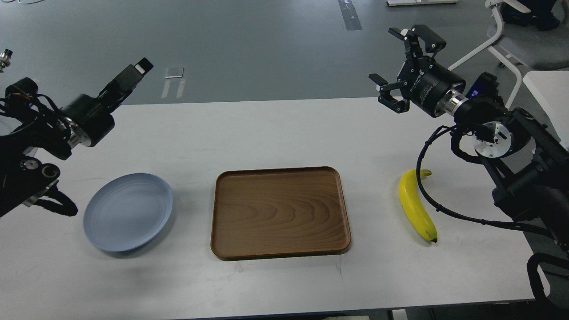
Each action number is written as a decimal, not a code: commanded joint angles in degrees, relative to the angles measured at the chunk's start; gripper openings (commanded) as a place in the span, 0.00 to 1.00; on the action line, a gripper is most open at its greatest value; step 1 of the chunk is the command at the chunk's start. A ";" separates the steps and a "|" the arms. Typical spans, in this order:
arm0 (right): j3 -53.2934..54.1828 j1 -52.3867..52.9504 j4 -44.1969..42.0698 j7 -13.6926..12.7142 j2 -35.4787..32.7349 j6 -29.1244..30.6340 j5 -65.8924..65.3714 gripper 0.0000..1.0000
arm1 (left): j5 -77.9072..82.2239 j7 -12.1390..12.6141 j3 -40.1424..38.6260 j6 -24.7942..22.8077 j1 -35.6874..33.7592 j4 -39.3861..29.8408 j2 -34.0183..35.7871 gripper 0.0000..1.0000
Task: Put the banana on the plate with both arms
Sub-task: 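Lower the left gripper to the rim of the light blue plate and grasp it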
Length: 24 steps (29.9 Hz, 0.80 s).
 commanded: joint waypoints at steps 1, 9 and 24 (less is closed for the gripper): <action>-0.86 0.22 0.00 0.00 0.01 0.00 0.00 1.00 | 5.60 -1.29 9.16 8.56 3.16 0.10 8.45 0.98; -1.31 0.66 0.00 0.00 1.59 0.00 -0.08 1.00 | 5.35 -5.78 18.68 17.00 7.03 1.24 12.87 0.98; -1.66 0.48 0.00 0.00 1.60 -0.09 -0.08 1.00 | 5.08 -5.25 21.41 17.77 15.22 3.17 7.08 0.98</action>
